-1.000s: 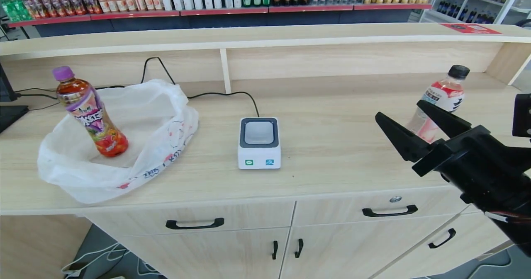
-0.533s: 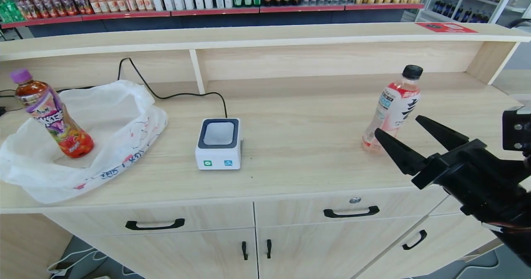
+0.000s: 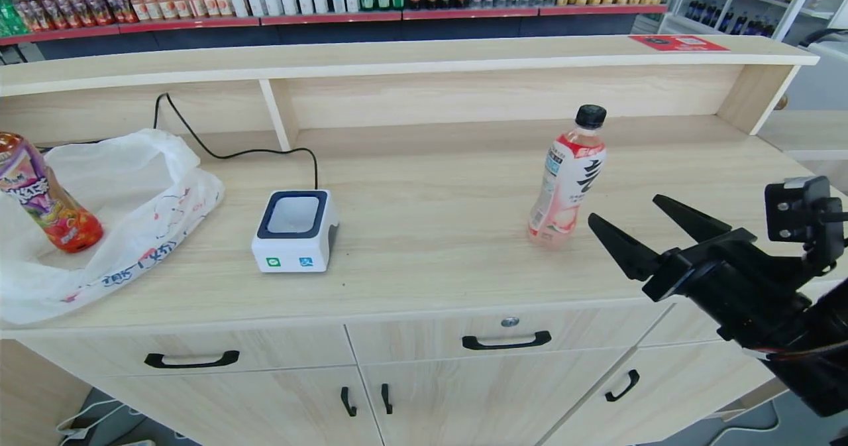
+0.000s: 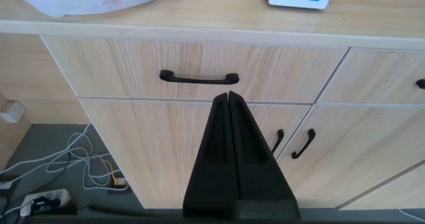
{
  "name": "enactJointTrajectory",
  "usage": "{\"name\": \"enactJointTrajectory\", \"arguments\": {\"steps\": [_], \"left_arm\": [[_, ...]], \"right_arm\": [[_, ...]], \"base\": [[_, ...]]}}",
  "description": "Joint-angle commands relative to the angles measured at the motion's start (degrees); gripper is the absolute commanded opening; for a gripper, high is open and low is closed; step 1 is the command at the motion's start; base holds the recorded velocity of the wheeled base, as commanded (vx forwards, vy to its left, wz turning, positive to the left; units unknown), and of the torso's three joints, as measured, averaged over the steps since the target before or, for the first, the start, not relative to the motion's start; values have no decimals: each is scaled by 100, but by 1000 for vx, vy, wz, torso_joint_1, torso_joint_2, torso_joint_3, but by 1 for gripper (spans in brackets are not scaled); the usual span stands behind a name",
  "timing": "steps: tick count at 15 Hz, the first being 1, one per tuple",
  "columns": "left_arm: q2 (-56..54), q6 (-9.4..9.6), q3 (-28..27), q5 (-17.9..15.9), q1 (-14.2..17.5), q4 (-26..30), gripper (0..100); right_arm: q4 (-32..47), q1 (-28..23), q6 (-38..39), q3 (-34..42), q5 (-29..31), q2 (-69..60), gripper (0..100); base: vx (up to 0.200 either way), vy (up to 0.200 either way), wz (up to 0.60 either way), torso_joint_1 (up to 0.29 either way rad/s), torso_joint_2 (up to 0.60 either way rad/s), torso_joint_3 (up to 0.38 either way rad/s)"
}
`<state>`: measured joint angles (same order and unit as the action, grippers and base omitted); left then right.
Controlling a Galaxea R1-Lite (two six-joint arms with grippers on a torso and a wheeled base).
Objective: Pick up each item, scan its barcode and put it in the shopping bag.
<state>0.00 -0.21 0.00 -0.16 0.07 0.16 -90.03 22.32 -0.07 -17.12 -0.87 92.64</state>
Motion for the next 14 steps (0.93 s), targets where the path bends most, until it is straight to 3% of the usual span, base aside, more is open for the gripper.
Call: {"name": "enactJointTrajectory", "arguments": {"steps": [1, 3, 6, 14], "left_arm": [[0, 3, 0, -2, 1, -7, 0], [0, 3, 0, -2, 1, -7, 0], [0, -6, 0, -2, 1, -7, 0], [0, -6, 0, -2, 1, -16, 0]], "right_arm": [[3, -88, 7, -64, -1, 273, 100], [3, -44, 7, 50, -1, 325, 100], [3, -44, -1, 200, -1, 299, 100], [3, -61, -1, -169, -1, 747, 100]], "base": [[0, 0, 0, 0, 0, 0], [0, 0, 0, 0, 0, 0], [200, 0, 0, -2, -1, 5], [0, 0, 0, 0, 0, 0]]}}
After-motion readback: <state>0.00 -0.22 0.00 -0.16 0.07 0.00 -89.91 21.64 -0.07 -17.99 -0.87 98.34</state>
